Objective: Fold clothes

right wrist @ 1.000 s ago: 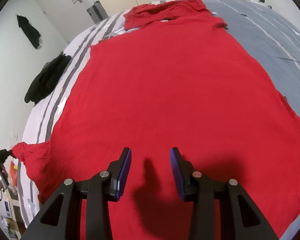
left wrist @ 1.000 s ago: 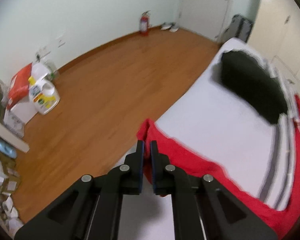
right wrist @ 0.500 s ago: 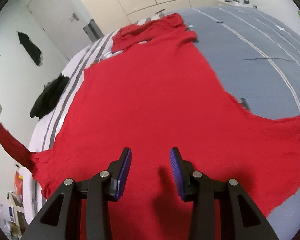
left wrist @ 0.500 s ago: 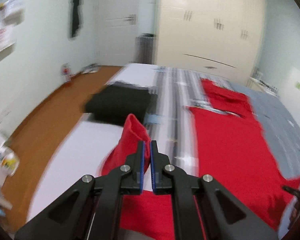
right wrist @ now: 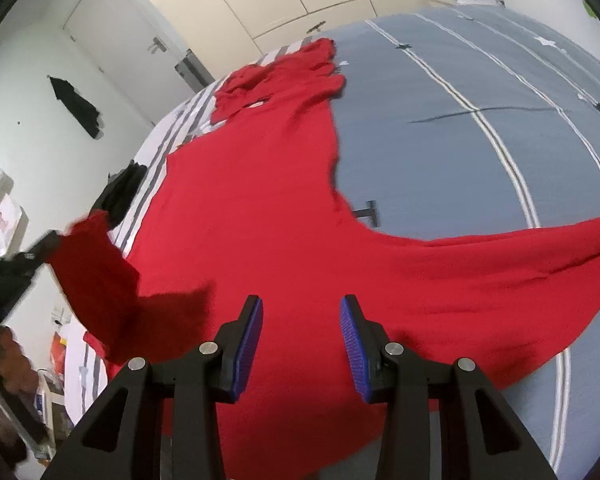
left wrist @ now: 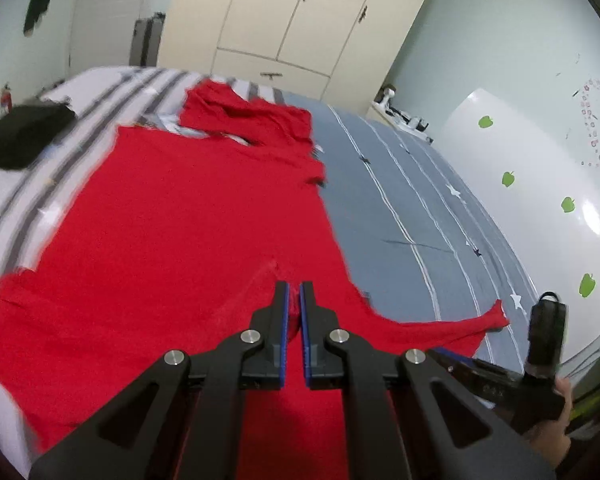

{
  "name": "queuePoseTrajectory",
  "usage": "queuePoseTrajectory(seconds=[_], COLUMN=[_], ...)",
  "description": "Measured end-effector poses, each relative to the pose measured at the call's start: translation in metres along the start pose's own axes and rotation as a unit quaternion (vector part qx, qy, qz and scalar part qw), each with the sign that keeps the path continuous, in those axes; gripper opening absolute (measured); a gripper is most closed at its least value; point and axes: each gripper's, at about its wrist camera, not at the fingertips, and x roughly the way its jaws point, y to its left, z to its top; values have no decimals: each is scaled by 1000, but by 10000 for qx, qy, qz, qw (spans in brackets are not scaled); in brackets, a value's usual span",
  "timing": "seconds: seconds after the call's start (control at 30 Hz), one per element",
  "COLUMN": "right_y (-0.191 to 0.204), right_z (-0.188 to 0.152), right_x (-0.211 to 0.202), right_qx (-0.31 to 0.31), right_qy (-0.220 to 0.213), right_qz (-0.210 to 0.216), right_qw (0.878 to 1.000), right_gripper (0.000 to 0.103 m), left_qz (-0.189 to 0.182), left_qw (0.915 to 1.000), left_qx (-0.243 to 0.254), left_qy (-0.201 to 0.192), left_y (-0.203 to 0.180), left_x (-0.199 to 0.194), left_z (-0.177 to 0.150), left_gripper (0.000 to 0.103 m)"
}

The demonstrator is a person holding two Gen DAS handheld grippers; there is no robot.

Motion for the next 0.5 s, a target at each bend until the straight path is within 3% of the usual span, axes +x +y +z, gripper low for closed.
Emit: queuePoseTrajectory(seconds=[0.3,0.5], right_y=[-39,-56], right_z=[12,14], right_x=[-9,-6], right_qx=[58,252], right_qy=[-66,-78], right_qz=[-65,-189], right_qw=[9999,9995], right_gripper=[37,37], left_qz=[-308,-313], left_qw=[9986,9959], left_qx=[-191,-470], left_qy=[385,705], left_y=[-79,-88], left_x=[79,110], left_z=[-28,-43], left_gripper=[4,4])
